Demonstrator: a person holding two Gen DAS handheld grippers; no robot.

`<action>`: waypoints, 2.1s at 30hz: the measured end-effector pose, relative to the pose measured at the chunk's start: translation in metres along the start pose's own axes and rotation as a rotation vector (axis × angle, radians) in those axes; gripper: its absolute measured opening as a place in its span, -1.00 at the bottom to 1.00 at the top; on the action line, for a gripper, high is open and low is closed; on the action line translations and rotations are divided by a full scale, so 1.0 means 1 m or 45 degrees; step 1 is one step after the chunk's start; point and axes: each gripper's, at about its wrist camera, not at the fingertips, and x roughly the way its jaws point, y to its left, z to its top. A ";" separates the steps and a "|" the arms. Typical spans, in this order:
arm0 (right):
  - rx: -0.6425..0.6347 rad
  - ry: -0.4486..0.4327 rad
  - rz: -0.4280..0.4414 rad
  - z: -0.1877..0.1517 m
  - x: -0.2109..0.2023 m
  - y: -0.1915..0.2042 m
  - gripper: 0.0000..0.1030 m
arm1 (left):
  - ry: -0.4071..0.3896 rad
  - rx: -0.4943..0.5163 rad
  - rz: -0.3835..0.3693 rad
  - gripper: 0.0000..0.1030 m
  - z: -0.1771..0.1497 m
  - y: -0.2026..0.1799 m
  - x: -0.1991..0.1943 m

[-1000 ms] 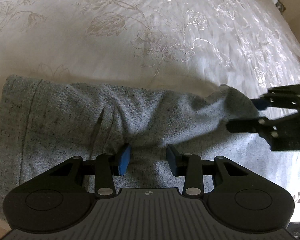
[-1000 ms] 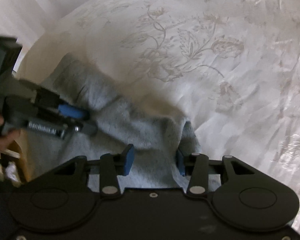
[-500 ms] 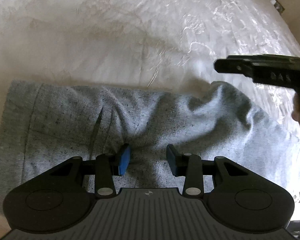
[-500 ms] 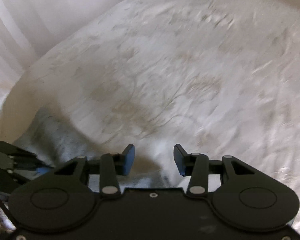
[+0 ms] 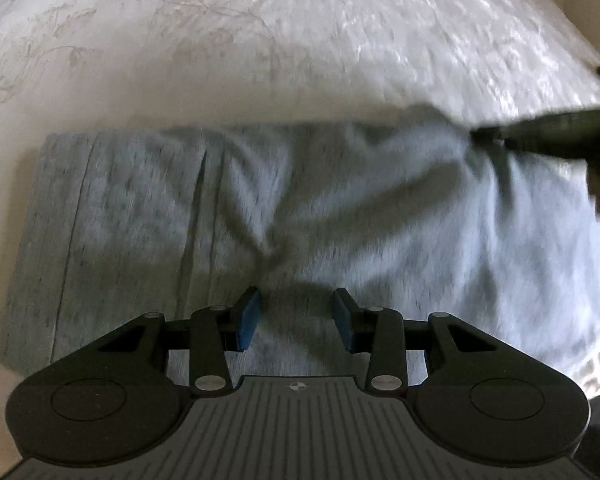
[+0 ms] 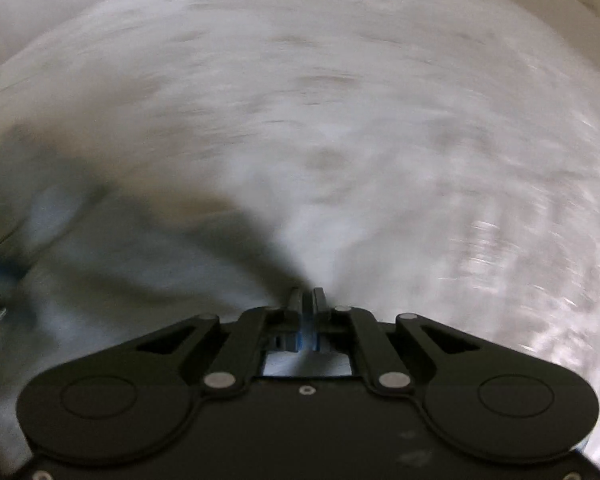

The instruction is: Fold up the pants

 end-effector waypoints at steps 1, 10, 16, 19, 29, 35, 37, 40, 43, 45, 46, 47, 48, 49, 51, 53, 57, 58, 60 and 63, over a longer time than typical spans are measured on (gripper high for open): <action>0.047 -0.015 -0.050 0.001 0.000 -0.007 -0.86 | -0.003 0.011 0.006 -0.25 -0.003 -0.001 -0.002; 0.135 -0.097 0.056 -0.056 -0.059 -0.008 -0.63 | -0.089 0.086 -0.003 -0.25 -0.005 -0.036 -0.018; 0.212 0.049 0.049 -0.143 -0.084 -0.004 -0.54 | -0.054 0.156 -0.009 -0.25 -0.017 -0.072 -0.007; 0.234 0.099 0.016 -0.183 -0.092 -0.011 -0.52 | 0.038 0.141 0.048 -0.25 -0.023 -0.077 0.009; 0.522 -0.055 -0.084 -0.263 -0.159 -0.100 -0.16 | -0.044 0.052 0.115 -0.25 -0.016 -0.140 -0.011; 0.772 -0.140 -0.261 -0.320 -0.200 -0.191 -0.06 | -0.083 0.133 0.043 -0.25 -0.025 -0.221 -0.013; 0.843 -0.151 -0.318 -0.340 -0.210 -0.219 0.00 | -0.086 0.162 0.021 -0.25 -0.028 -0.246 -0.008; 0.958 -0.179 -0.384 -0.369 -0.224 -0.260 0.08 | -0.088 0.191 -0.003 -0.25 -0.035 -0.281 -0.002; 1.033 -0.196 -0.428 -0.392 -0.233 -0.296 0.15 | -0.080 0.209 -0.012 -0.25 -0.039 -0.307 0.005; 1.064 -0.191 -0.426 -0.404 -0.226 -0.321 0.23 | -0.078 0.218 -0.009 -0.25 -0.042 -0.320 0.005; 1.080 -0.183 -0.411 -0.410 -0.224 -0.332 0.23 | -0.077 0.221 -0.007 -0.25 -0.042 -0.325 0.005; 1.091 -0.177 -0.400 -0.416 -0.227 -0.342 0.24 | -0.076 0.225 -0.004 -0.25 -0.043 -0.330 0.005; 1.102 -0.168 -0.382 -0.420 -0.224 -0.352 0.24 | -0.077 0.230 0.001 -0.25 -0.044 -0.335 0.004; 1.114 -0.161 -0.354 -0.423 -0.218 -0.363 0.25 | -0.077 0.235 0.009 -0.25 -0.045 -0.336 0.002; 1.155 -0.157 -0.260 -0.426 -0.208 -0.381 0.26 | -0.072 0.245 0.033 -0.25 -0.045 -0.340 0.001; 1.184 -0.154 -0.163 -0.429 -0.199 -0.389 0.27 | -0.066 0.241 0.058 -0.25 -0.042 -0.343 0.003; 1.187 -0.119 -0.034 -0.428 -0.176 -0.398 0.38 | -0.064 0.213 0.100 -0.25 -0.035 -0.344 0.001; 1.189 -0.114 -0.020 -0.427 -0.170 -0.400 0.40 | -0.065 0.208 0.108 -0.25 -0.034 -0.344 0.000; 1.216 -0.110 0.022 -0.427 -0.162 -0.406 0.41 | -0.066 0.199 0.122 -0.25 -0.031 -0.346 0.000; 1.255 -0.116 0.088 -0.425 -0.165 -0.409 0.37 | -0.053 0.190 0.126 -0.25 -0.024 -0.351 0.005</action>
